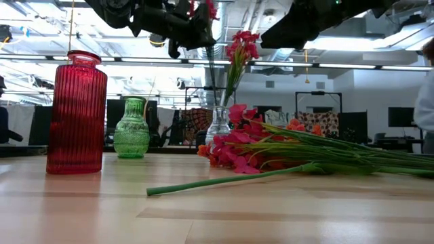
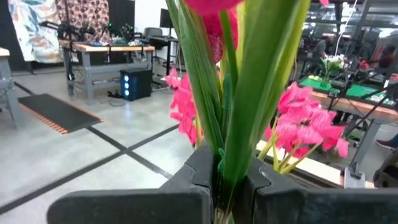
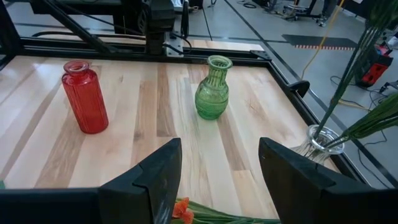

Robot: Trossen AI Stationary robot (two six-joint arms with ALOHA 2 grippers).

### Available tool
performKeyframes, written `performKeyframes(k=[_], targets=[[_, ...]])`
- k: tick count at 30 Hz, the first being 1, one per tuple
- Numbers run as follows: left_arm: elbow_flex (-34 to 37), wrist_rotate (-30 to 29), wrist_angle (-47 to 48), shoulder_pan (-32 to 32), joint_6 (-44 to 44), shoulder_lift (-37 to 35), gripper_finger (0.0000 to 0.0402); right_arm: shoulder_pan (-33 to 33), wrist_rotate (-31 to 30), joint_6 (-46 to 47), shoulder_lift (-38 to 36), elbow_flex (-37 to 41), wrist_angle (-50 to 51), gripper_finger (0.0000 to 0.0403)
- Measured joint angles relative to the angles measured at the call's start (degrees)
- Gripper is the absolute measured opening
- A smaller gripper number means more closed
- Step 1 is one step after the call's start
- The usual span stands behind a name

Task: Sort flowers into vase by color
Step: Put the right red flower into the vase

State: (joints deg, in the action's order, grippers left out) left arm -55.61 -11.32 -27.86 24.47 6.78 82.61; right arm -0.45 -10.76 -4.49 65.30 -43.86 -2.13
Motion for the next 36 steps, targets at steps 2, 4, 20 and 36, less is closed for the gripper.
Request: performKeyframes(k=[2,4,20,36], targets=[[0.4,0.0,0.2,0.0,0.0,0.0,0.0011,0.0,0.0,0.0,0.0,0.0,0.0,0.0239],[0.4,0.0,0.7,0.0,0.0,0.0,0.0017,0.0,0.0,0.0,0.0,0.0,0.0,0.0239],[0.4,-0.7,3.9,0.0,0.0,0.0,0.008,0.0,0.1,0.0,0.0,0.0,0.0,0.024],[0.2,-1.0,12.0,0.0,-1.4,-0.3,0.023,0.0,0.1,2.1,0.0,0.0,0.2,0.024]])
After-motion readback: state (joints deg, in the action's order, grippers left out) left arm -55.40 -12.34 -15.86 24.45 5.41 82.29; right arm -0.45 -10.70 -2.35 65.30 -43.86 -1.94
